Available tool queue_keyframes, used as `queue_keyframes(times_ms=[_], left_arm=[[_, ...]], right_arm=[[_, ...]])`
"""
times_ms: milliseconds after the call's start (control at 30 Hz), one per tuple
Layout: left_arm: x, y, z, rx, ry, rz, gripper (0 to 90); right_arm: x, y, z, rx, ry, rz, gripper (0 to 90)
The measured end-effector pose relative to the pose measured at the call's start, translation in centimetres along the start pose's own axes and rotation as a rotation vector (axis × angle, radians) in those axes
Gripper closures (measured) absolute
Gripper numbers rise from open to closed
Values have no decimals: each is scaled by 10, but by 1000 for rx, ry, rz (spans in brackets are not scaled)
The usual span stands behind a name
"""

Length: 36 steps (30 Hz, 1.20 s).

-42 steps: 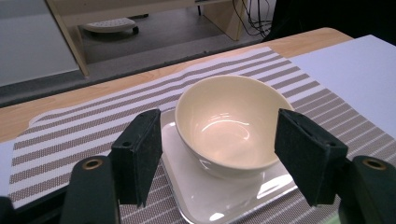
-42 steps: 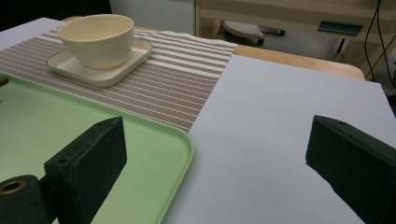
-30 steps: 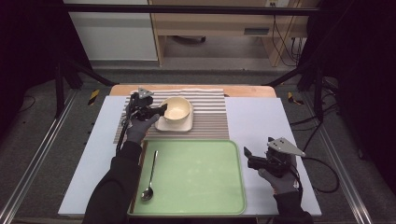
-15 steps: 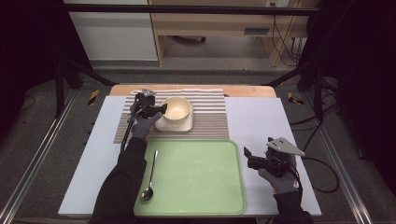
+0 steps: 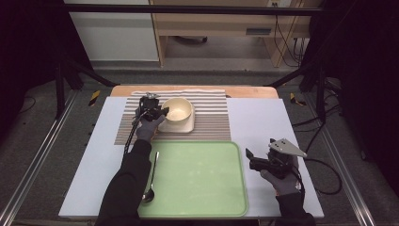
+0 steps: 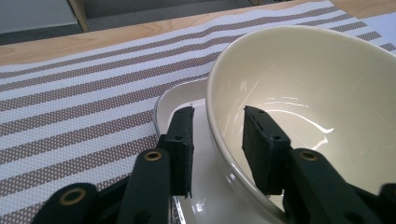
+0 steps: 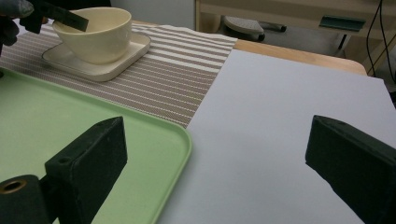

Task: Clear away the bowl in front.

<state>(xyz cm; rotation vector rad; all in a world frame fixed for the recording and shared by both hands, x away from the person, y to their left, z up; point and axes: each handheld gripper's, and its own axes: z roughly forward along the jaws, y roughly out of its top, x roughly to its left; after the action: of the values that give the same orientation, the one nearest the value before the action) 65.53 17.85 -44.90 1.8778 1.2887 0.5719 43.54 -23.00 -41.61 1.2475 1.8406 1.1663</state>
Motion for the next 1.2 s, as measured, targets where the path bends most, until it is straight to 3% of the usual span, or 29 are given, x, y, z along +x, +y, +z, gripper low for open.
queue_keyframes(times_ms=[133, 333, 567, 733, 1000, 1200], left_arm=[[-3, 1, 0, 9, 22, -7, 735], [-1, 2, 0, 15, 39, -57, 807], [-1, 3, -4, 10, 27, -72, 820], [-8, 6, -10, -4, 61, -24, 824], [-7, 10, -20, -14, 75, -26, 813], [-4, 15, -33, -36, 58, -38, 810]], right_arm=[[0, 0, 0, -1, -1, 0, 55], [0, 0, 0, 0, 1, -1, 55], [0, 0, 1, 0, -2, -4, 55], [0, 0, 0, 1, -2, 3, 55], [0, 0, 0, -3, -3, 0, 55], [-1, 0, 0, -5, -2, 4, 55]])
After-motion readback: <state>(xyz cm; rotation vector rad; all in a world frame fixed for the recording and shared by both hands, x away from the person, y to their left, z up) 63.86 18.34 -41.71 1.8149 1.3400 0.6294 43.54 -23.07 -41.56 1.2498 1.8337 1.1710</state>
